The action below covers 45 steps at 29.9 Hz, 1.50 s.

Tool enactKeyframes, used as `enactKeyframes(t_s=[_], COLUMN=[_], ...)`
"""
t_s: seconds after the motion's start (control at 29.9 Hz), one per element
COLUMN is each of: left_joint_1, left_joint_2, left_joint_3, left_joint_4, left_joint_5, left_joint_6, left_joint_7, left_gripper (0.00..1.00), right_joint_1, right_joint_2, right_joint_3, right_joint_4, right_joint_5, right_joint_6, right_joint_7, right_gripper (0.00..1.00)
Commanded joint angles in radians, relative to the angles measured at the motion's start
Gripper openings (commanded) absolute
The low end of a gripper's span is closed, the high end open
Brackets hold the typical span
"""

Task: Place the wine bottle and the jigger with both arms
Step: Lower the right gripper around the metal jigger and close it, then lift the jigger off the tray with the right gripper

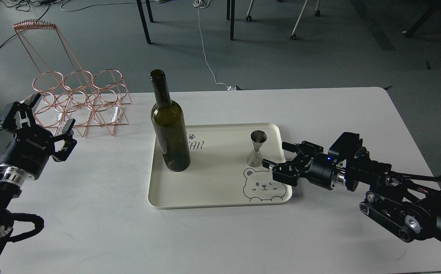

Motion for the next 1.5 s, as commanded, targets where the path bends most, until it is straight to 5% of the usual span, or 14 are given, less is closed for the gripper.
enactKeyframes(t_s=[0.0, 0.94, 1.47], left_joint_1=[0.0, 0.005, 0.006], left_joint_2=[0.003, 0.009, 0.008], left_joint_3=[-0.002, -0.009, -0.01], left_joint_4=[0.0, -0.006, -0.006], left_joint_5=[-0.002, -0.002, -0.002], left_joint_6=[-0.002, -0.003, -0.003], left_joint_7=[0.0, 0.0, 0.0], left_gripper=[0.98, 0.98, 0.98], right_joint_1=[0.029, 0.086, 0.094], right_joint_2=[0.053, 0.16, 0.166], right_joint_3=[-0.006, -0.009, -0.012], right_joint_4=[-0.053, -0.161, -0.181], right_joint_5=[-0.021, -0.053, -0.055], right_joint_6=[0.002, -0.009, -0.009], right_joint_7=[0.0, 0.0, 0.0], right_gripper=[0.94, 0.63, 0.23])
